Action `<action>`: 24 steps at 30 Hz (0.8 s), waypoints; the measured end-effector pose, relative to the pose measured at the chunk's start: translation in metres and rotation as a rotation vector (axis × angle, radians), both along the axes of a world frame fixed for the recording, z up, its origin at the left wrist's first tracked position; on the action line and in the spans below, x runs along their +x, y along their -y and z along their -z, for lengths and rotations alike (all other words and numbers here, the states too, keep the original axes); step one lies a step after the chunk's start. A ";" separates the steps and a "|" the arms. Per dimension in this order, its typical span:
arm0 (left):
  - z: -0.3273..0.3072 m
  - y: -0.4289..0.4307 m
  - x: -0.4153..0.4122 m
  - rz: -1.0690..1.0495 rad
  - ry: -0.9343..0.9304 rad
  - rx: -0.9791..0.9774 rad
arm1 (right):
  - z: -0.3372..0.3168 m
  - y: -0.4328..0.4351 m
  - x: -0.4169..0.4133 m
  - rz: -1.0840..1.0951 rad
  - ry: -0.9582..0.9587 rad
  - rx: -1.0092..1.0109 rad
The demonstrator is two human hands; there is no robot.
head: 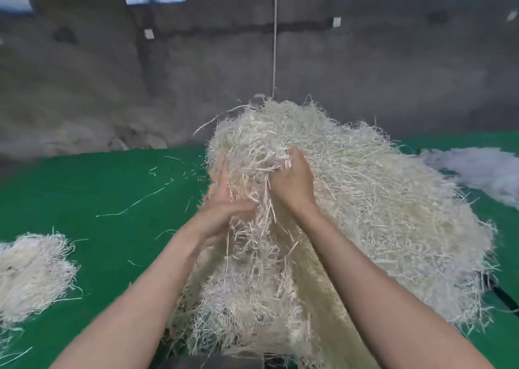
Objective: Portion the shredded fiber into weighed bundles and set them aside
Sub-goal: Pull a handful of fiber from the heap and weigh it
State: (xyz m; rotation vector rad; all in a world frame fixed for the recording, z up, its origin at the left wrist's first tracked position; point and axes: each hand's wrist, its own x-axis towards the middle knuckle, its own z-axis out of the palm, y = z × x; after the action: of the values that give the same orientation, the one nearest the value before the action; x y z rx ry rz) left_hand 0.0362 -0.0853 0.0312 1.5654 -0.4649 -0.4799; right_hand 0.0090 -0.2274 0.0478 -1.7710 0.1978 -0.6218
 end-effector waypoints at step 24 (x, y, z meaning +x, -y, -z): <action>0.013 -0.003 0.035 0.084 0.399 1.068 | 0.065 0.020 0.020 -0.194 -0.260 -0.493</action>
State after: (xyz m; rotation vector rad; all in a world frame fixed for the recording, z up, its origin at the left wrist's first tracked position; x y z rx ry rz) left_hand 0.0709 -0.0822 0.0186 2.7082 -0.6226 -0.5082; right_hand 0.0290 -0.2472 -0.0170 -2.3159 0.0477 -0.3108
